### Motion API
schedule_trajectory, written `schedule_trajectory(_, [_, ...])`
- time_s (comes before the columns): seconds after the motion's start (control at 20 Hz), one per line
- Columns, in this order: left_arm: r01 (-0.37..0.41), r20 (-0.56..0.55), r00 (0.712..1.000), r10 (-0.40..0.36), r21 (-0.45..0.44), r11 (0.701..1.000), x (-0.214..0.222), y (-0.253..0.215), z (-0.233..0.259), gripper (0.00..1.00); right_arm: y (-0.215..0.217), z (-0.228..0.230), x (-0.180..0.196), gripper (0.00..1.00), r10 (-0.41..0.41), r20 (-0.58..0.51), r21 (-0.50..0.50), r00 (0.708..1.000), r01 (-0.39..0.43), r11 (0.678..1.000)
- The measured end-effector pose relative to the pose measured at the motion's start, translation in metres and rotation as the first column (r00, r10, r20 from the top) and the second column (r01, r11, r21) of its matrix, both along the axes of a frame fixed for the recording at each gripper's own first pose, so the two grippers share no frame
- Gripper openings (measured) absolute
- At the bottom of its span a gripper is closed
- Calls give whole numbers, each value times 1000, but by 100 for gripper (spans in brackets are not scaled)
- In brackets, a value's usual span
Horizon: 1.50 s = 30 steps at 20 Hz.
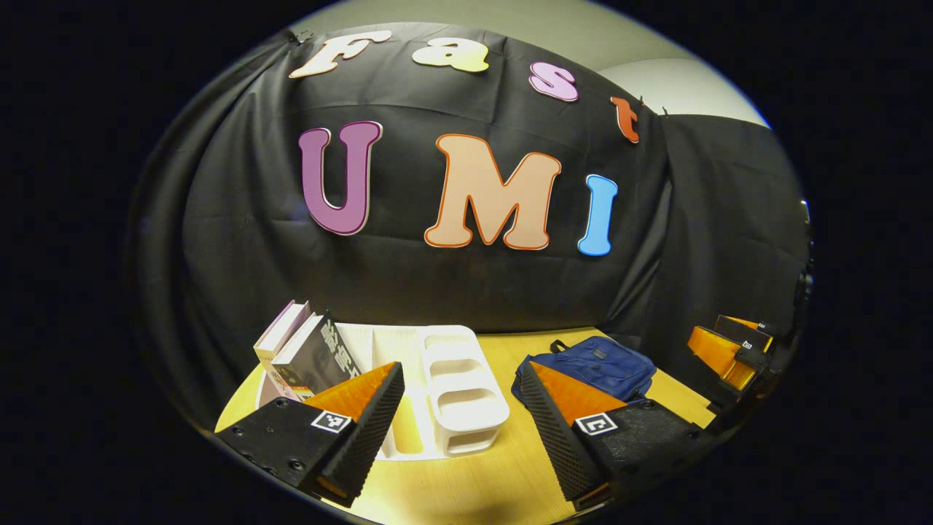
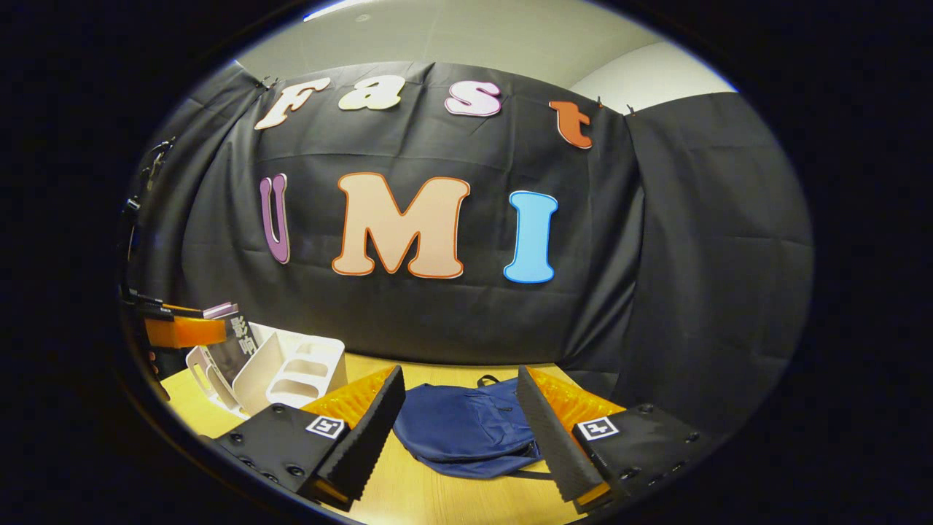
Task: Open the schoolbag, grab two books from the bookshelf and put them into the schoolbag.
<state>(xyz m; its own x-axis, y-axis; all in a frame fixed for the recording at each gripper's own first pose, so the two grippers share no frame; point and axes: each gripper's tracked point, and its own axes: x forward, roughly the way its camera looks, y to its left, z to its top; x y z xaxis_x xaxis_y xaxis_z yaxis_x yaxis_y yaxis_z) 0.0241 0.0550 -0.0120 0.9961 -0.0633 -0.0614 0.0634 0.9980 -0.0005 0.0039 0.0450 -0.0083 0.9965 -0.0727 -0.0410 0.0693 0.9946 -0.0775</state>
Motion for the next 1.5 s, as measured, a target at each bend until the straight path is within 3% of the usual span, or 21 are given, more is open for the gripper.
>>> schedule_trajectory(0.25, [-20,-17,1000,20,-24,999,4,-10,-3,95,-11,-4,11,100,8,-14,-16,1000,-8,1000])
schedule_trajectory(0.45, [-52,-34,998,51,-23,998,8,-16,-5,95,-27,-18,22,94,15,-50,-54,999,-17,998])
schedule_trajectory(0.5, [-60,-34,998,59,-18,998,10,-17,-3,95,-31,-23,24,99,16,-61,-75,998,-21,997])
schedule_trajectory(0.75, [-120,-23,993,120,-9,993,10,-18,1,95,-45,-61,31,100,47,-122,-198,991,-70,978])
schedule_trajectory(0.9, [-146,-22,989,146,2,989,7,-18,1,95,-52,-89,39,94,38,-167,-294,985,-87,952])
schedule_trajectory(1.05, [-184,-28,982,184,1,983,4,-15,-1,95,-61,-116,44,93,29,-200,-392,979,-107,914])
schedule_trajectory(1.1, [-197,-29,980,197,0,980,2,-14,-1,95,-62,-124,46,99,29,-212,-423,977,-118,899])
schedule_trajectory(1.15, [-210,-30,977,210,1,978,1,-12,-2,95,-63,-132,48,98,29,-220,-457,975,-129,880])
schedule_trajectory(1.25, [-238,-36,971,238,12,971,-4,-8,-4,95,-66,-150,53,98,26,-232,-545,972,-152,824])
schedule_trajectory(1.35, [-266,-39,963,267,21,964,-9,-4,-6,95,-66,-167,62,100,28,-246,-640,969,-185,745])
schedule_trajectory(1.5, [-309,-50,950,309,15,951,-17,3,-10,95,-61,-195,66,92,55,-280,-706,958,-245,664])
